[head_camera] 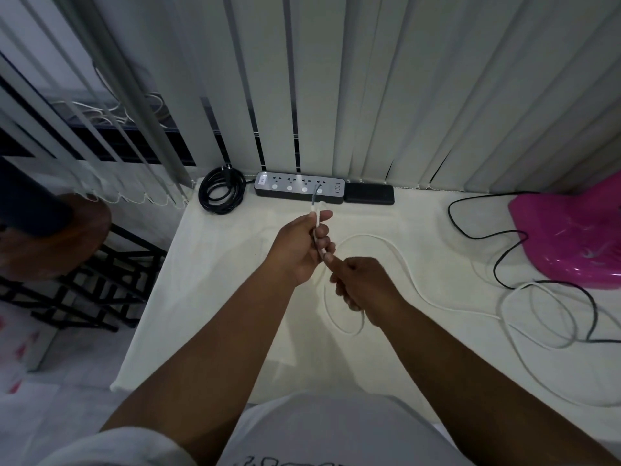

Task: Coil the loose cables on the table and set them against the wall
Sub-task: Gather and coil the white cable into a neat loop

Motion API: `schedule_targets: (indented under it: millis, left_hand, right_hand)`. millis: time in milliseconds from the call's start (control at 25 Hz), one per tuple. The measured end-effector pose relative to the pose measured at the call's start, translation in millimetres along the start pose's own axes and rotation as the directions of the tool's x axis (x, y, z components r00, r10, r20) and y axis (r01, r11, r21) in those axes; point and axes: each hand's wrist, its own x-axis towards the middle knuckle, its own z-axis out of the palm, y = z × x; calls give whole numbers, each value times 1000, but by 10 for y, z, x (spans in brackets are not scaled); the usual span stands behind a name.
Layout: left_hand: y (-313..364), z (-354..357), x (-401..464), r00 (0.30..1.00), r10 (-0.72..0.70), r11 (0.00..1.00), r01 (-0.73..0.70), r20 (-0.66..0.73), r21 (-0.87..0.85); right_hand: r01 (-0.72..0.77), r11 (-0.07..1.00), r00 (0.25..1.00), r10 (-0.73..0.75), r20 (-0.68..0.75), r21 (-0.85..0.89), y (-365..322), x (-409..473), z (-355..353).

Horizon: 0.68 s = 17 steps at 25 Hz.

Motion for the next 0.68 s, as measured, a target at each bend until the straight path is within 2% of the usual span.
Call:
schedule_targets:
  millis: [120, 200, 320, 480, 680]
  left_hand:
    - [80, -3, 9, 1000, 26, 998, -27, -11, -50]
    - [174, -35, 34, 994, 92, 995, -94, -55, -38]
    - [315, -119, 50, 987, 137, 990, -140, -82, -34]
    - [492, -198, 27, 992, 118, 987, -123, -52, -105]
    - [866, -334, -65, 983, 163, 980, -151, 90, -128]
  right_hand:
    - [54, 998, 973, -46, 228, -28, 202, -17, -29]
    - [95, 995, 946, -81, 313, -30, 363, -26, -148]
    - [175, 976, 956, -139, 258, -125, 561, -9, -454]
    - [216, 857, 976, -186, 112, -467, 718, 55, -878]
    - [300, 748, 953, -260, 154, -593, 871, 144, -1105]
